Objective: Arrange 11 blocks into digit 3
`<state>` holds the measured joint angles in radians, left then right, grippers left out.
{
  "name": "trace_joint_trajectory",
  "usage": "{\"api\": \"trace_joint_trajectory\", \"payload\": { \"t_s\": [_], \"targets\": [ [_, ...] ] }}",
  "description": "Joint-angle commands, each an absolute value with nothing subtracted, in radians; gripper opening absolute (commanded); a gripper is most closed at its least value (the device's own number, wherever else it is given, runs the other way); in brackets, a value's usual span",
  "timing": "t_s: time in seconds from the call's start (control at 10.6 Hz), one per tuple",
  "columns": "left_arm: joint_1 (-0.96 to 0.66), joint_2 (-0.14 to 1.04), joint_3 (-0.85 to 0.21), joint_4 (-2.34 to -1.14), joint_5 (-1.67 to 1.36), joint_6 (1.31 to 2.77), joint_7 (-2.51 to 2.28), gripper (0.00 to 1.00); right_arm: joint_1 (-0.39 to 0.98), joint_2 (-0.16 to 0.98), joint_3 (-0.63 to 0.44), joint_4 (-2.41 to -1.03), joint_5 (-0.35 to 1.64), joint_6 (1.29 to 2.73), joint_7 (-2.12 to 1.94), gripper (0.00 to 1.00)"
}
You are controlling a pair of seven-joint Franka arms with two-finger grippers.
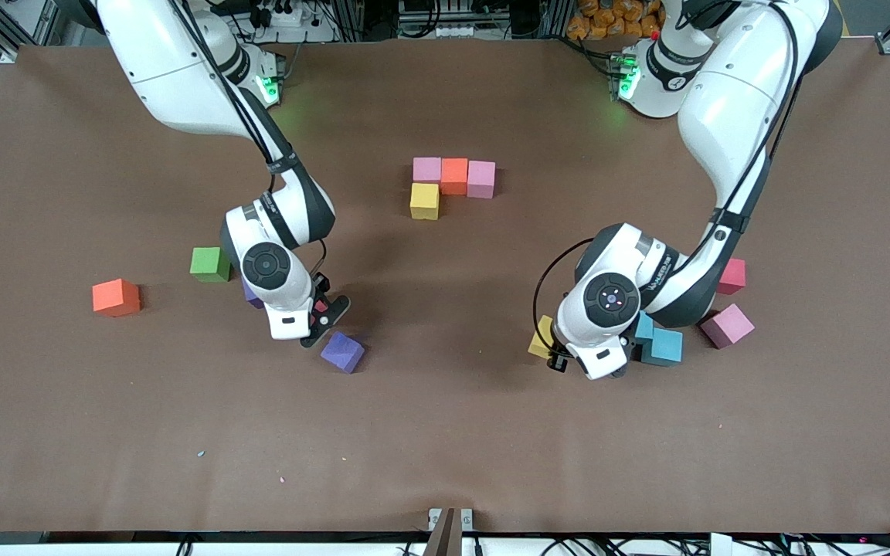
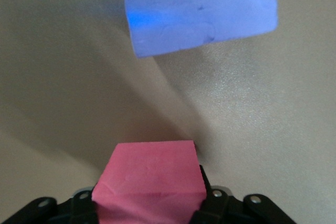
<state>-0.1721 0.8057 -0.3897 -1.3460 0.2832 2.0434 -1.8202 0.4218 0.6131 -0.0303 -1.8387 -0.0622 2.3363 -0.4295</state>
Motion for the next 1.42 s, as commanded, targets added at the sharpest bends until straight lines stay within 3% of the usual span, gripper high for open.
{"api": "trace_joint_trajectory", "payload": {
  "t_s": [0.0, 0.38, 1.04, 1.33],
  "targets": [
    [-0.169, 0.782, -0.39, -1.368, 0.264, 2.029, -1.832, 0.0, 0.422, 0.595, -0.014, -1.844, -0.028, 2.304, -0.43, 0.13],
    [-0.166, 0.784, -0.39, -1.37, 0.265, 2.029, -1.832, 0.0, 0.486, 0.535, 0.031, -1.829, -0.008, 2.22, -0.248, 0.13],
    [-0.164, 0.788, -0.388, -1.373, 0.265, 2.029, -1.83, 0.0, 0.669, 0.525, 0.031, -1.829, -0.006, 2.226, 0.358, 0.13],
    [-0.164, 0.788, -0.388, -1.376, 0.265, 2.028, -1.829, 0.0, 0.718, 0.529, 0.031, -1.83, 0.138, 2.241, 0.535, 0.13]
  ]
}}
